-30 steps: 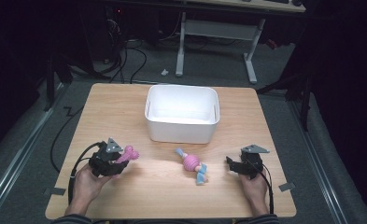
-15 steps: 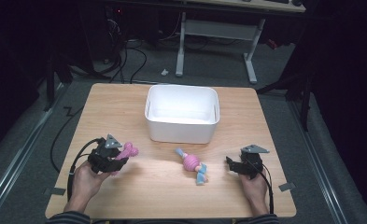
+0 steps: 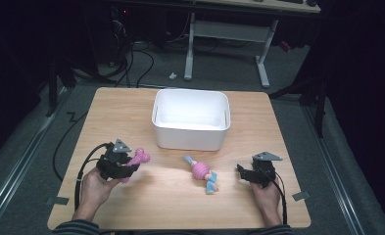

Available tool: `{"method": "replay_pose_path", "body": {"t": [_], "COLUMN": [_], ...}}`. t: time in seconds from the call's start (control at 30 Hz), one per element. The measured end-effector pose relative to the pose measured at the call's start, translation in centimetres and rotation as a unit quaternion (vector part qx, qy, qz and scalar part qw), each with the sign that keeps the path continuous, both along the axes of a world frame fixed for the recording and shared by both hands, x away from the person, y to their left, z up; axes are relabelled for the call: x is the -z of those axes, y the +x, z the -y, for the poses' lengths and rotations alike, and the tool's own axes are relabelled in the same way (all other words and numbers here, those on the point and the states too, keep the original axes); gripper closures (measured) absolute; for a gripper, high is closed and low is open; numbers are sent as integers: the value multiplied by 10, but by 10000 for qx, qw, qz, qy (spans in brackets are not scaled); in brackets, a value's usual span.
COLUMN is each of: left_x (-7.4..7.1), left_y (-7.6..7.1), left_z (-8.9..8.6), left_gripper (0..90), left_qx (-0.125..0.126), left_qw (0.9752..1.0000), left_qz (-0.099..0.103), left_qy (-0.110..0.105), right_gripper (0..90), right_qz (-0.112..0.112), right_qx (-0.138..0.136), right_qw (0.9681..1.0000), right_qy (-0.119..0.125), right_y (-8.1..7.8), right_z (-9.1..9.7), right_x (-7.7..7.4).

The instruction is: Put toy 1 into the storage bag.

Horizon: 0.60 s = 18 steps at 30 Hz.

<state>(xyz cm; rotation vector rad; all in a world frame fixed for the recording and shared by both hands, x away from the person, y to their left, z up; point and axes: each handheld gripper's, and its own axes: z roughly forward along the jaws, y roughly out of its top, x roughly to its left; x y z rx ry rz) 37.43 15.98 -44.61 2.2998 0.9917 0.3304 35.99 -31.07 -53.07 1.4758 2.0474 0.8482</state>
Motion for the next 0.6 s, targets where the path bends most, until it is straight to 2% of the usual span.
{"method": "replay_pose_path", "body": {"t": [0.07, 0.2, 0.37, 0.5, 0.6], "left_x": [-5, -14, -29, -42, -49], "left_y": [1, 5, 4, 4, 7], "left_z": [2, 5, 8, 9, 13], "left_gripper": [595, 595, 595, 595, 594], "left_qx": [50, 73, 156, 164, 199], "left_qw": [10000, 9997, 9995, 9984, 9980], "left_qz": [35, 87, 191, 325, 354], "left_qy": [-23, -202, -206, -434, -477], "right_gripper": [273, 273, 273, 273, 273], "right_qz": [-1, -5, -7, -8, -8], "right_qx": [3, 11, 13, 14, 12], "right_qw": [10000, 10000, 10000, 10000, 10000], "right_qy": [0, 3, 13, 11, 12], "right_y": [0, 0, 0, 0, 0], "right_z": [0, 0, 0, 0, 0], "right_x": [0, 0, 0, 0, 0]}}
